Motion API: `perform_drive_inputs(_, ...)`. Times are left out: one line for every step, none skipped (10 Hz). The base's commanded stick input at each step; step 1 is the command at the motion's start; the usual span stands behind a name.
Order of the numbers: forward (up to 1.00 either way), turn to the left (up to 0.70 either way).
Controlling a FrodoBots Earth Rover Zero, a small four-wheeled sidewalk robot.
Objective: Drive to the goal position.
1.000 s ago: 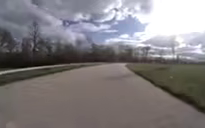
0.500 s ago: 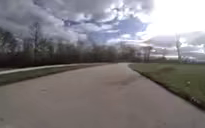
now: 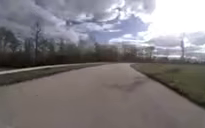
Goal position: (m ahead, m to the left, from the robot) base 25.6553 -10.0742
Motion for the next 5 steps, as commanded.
perform_drive_inputs(1.0, -0.37)
perform_drive_inputs(1.0, -0.32)
perform_drive_inputs(1.0, 0.0)
perform_drive_inputs(1.0, 0.0)
perform_drive_inputs(1.0, 0.0)
